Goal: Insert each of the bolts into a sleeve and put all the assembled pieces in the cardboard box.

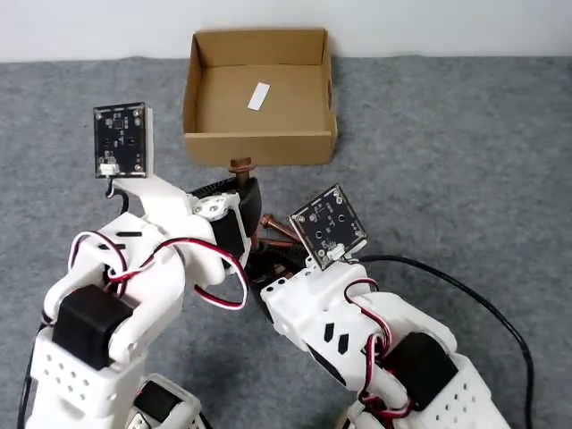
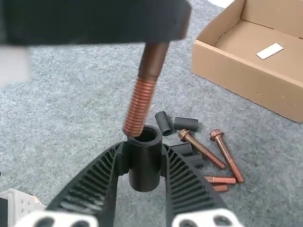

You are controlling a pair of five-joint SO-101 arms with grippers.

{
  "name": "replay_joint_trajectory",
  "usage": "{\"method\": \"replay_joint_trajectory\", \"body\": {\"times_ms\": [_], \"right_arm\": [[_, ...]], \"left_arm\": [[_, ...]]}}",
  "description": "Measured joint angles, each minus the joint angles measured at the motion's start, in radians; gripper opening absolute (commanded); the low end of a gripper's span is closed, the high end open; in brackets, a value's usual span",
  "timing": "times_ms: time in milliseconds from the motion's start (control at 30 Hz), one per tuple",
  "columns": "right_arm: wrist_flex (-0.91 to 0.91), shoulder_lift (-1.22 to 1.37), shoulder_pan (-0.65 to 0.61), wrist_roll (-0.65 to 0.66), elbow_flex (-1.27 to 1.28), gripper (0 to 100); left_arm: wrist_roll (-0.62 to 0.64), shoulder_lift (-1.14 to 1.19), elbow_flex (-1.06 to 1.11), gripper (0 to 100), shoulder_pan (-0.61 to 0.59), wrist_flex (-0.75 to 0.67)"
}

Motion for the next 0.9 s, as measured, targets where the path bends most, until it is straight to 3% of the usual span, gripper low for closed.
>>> {"method": "replay_joint_trajectory", "body": {"times_ms": [900], "right_arm": [[0.000, 0.000, -0.002, 0.003, 0.002, 0.8]], "left_arm": [[0.000, -0.003, 0.109, 1, 0.044, -0.095]]}}
